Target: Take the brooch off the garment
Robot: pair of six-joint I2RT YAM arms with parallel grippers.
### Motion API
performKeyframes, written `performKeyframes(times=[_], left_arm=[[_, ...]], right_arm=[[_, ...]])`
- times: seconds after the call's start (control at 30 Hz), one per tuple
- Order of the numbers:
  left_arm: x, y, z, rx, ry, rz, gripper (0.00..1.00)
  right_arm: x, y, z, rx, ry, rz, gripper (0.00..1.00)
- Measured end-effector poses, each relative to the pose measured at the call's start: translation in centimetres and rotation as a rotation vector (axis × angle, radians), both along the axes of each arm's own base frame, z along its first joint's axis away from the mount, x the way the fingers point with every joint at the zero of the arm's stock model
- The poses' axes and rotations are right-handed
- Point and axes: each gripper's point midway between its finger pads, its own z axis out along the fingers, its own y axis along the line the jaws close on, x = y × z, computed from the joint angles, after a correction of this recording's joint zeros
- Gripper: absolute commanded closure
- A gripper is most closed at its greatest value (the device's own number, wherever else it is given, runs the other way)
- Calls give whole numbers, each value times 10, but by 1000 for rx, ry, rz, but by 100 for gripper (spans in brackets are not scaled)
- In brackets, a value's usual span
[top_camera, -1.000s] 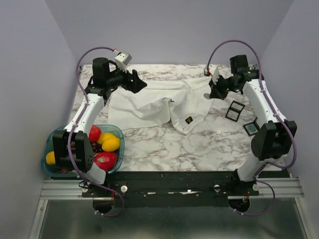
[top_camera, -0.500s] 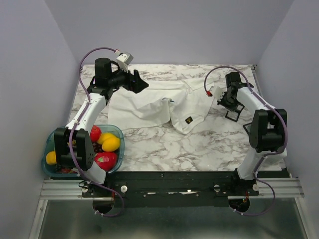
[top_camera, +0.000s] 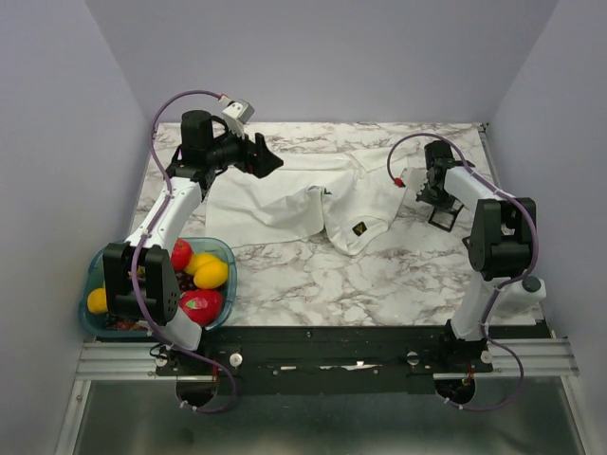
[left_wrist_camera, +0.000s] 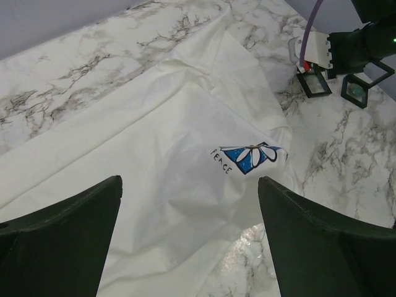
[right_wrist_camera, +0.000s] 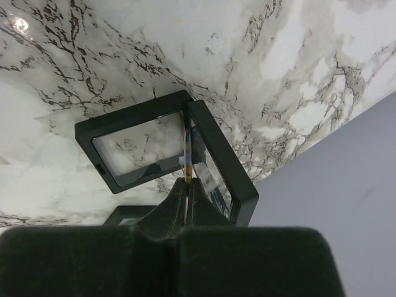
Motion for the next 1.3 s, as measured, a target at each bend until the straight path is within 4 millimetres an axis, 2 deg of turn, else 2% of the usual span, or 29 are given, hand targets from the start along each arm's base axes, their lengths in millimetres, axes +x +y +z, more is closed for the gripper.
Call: performKeyframes(times=[0.17, 0.33, 0.6, 0.77, 0.93, 1.07, 1.17, 1.2, 1.23, 1.27, 1.3], left_arm=[[-1, -2, 0, 0, 1, -5, 1], [-1, -3, 0, 0, 1, -7, 1], [-1, -5, -3, 1, 8, -11, 1], [-1, -5, -4, 1, 10, -11, 1], [-1, -5, -4, 1, 10, -12, 1], [-1, -7, -6, 1, 13, -17, 1], [-1, -8, -7, 2, 18, -18, 1], [0, -8, -8, 3, 19, -18, 1], [0, -8, -8, 6, 19, -18, 1], [3, -6, -7, 16, 15, -10, 1], [6, -5, -6, 26, 8, -1, 1]], right_arm=[[2, -3, 0, -23, -3, 6, 98], [-5, -4, -7, -27, 19, 7, 94], [-10, -4, -13, -27, 38, 6, 68], [-18, 0, -17, -3, 70, 6, 61], [-30, 11, -17, 73, 102, 2, 50], [-34, 27, -5, 171, 115, -6, 46], [-25, 50, 17, 302, 98, -13, 40], [-19, 60, 29, 359, 81, -12, 32], [-10, 71, 43, 423, 49, -15, 12], [1, 83, 60, 493, 2, -22, 0], [11, 93, 80, 558, -49, -28, 0]])
